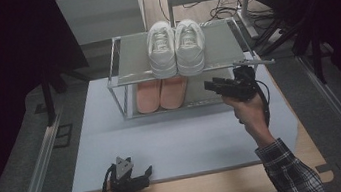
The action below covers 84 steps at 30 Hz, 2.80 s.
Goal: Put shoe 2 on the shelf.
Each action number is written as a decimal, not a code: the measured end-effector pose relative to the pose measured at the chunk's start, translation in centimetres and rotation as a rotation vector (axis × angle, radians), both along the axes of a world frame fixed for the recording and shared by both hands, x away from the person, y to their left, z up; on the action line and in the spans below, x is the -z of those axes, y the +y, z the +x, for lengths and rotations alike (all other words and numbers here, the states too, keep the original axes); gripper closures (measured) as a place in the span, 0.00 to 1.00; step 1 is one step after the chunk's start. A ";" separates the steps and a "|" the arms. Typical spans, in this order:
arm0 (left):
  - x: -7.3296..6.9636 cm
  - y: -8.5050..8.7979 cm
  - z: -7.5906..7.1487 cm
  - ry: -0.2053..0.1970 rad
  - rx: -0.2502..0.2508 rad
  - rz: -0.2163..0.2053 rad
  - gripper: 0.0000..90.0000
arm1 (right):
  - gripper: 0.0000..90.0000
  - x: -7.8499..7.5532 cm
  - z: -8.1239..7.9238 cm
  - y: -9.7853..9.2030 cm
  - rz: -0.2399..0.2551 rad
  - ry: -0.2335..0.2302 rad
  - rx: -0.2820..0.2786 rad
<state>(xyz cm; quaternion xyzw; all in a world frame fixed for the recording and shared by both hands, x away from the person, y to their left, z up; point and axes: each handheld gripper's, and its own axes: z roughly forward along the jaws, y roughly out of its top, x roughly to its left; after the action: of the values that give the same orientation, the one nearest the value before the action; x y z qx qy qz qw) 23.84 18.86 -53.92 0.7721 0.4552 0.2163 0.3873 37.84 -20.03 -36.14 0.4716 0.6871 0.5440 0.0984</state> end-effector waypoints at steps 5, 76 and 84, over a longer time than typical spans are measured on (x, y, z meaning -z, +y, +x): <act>0.0 0.0 0.0 0.000 -0.001 0.000 0.16 | 0.55 0.2 -0.4 -0.4 -0.010 -0.010 -0.007; 0.0 0.0 0.0 0.001 -0.005 -0.001 0.17 | 0.17 8.3 -6.4 -4.7 -0.259 -0.049 -0.080; 0.0 0.0 -0.1 0.001 -0.005 -0.001 0.17 | 0.15 10.1 -6.9 -4.5 -0.312 -0.052 -0.084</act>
<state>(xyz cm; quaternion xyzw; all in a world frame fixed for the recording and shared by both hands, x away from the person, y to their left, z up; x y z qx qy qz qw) 23.79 18.82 -53.92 0.7710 0.4572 0.2167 0.3868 30.95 -24.52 -46.25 0.4072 0.7795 0.4465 0.1651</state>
